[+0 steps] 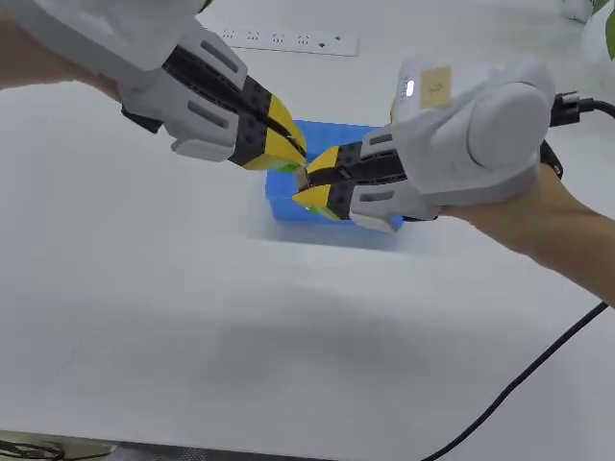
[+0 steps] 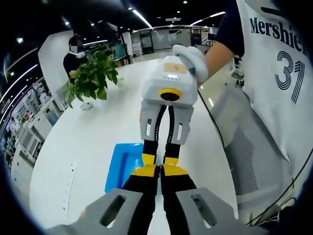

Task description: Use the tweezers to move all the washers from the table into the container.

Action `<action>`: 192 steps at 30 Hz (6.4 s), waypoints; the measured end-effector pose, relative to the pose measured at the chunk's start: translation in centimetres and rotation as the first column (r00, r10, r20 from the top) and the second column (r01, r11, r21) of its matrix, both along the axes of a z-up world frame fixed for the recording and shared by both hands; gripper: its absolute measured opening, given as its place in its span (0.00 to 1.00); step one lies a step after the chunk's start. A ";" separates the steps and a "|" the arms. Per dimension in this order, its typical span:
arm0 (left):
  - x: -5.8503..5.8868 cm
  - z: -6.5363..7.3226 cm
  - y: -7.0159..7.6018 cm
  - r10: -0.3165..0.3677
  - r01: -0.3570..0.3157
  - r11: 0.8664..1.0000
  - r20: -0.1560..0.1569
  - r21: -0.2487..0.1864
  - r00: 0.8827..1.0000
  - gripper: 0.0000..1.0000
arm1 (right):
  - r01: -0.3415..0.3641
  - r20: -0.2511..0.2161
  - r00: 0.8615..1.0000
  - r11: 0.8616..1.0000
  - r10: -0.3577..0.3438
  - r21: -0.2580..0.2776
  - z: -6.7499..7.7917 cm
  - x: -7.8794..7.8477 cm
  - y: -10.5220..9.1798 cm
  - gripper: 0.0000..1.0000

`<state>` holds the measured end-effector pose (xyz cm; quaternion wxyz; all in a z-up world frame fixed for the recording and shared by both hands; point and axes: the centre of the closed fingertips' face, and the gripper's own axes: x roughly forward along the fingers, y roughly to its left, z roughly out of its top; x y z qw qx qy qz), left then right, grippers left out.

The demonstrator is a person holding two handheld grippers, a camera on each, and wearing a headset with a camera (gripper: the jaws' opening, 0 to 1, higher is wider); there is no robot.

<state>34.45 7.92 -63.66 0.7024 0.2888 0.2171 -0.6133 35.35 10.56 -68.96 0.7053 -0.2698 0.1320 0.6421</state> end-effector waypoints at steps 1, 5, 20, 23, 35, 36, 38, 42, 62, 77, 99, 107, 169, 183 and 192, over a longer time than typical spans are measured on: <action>0.2 0.1 0.0 -0.002 0.002 1.000 0.005 0.001 1.000 0.06 | 0.003 0.005 1.000 1.000 -0.003 0.002 0.2 0.3 -0.1 0.09; 1.4 0.5 -0.1 -0.013 0.013 1.000 0.031 0.011 0.999 0.06 | 0.019 0.026 0.999 1.000 -0.019 0.013 0.6 1.6 -0.3 0.09; 6.2 -2.7 -1.2 -0.078 0.077 0.996 0.028 0.054 0.997 0.06 | 0.069 0.023 0.997 0.997 -0.069 -0.015 -2.9 7.1 -1.1 0.09; 6.6 -3.9 -1.4 -0.078 0.077 0.995 0.010 0.058 0.997 0.06 | 0.069 0.011 0.998 0.997 -0.069 -0.033 -4.1 7.4 -1.4 0.09; 8.0 -7.1 -1.7 -0.056 0.059 0.996 -0.044 0.062 0.997 0.06 | 0.080 -0.059 0.995 0.996 -0.083 -0.049 -7.4 8.4 -1.7 0.10; 8.0 -7.2 -1.8 -0.055 0.058 0.996 -0.046 0.063 0.997 0.06 | 0.082 -0.062 0.994 0.995 -0.085 -0.049 -7.5 8.4 -1.8 0.10; 7.9 -7.5 -1.8 -0.057 0.060 0.996 -0.051 0.066 0.997 0.06 | 0.084 -0.074 0.993 0.995 -0.087 -0.047 -7.7 8.2 -1.8 0.10; 7.9 -7.8 -1.9 -0.057 0.061 0.996 -0.061 0.069 0.996 0.06 | 0.086 -0.079 0.993 0.995 -0.090 -0.050 -8.1 8.1 -1.9 0.10; 7.5 -7.3 -1.4 -0.058 0.061 0.995 -0.042 0.081 0.997 0.06 | 0.085 -0.062 0.994 0.995 -0.088 -0.044 -7.2 7.6 -1.8 0.12; 6.3 -3.6 -1.3 -0.031 0.030 0.999 0.016 0.038 0.999 0.05 | 0.109 -0.041 0.993 0.994 -0.109 0.001 -3.8 6.7 -2.6 0.09; -0.6 -2.2 1.0 0.004 -0.004 1.000 0.015 0.005 1.000 0.05 | 0.000 -0.029 1.000 0.999 -0.002 -0.038 0.0 -0.9 -3.1 0.07; -2.2 -4.3 0.9 0.021 -0.021 1.000 -0.023 -0.006 1.000 0.05 | -0.019 -0.055 0.998 0.997 0.014 -0.078 -1.2 -2.7 -3.6 0.07; -0.1 -17.7 0.3 0.079 -0.051 0.984 -0.160 0.168 0.984 0.06 | -0.061 -0.145 0.989 0.959 0.021 -0.278 -12.5 -1.0 -4.9 0.09; -0.2 -17.4 0.5 0.132 -0.105 0.985 -0.205 0.137 0.970 0.07 | -0.032 -0.167 0.986 0.959 -0.016 -0.280 -12.5 -1.0 -5.1 0.12; -0.3 -16.4 1.4 0.186 -0.168 0.980 -0.200 0.103 0.962 0.13 | 0.019 -0.159 0.985 0.960 -0.066 -0.279 -12.2 -1.3 -6.2 0.21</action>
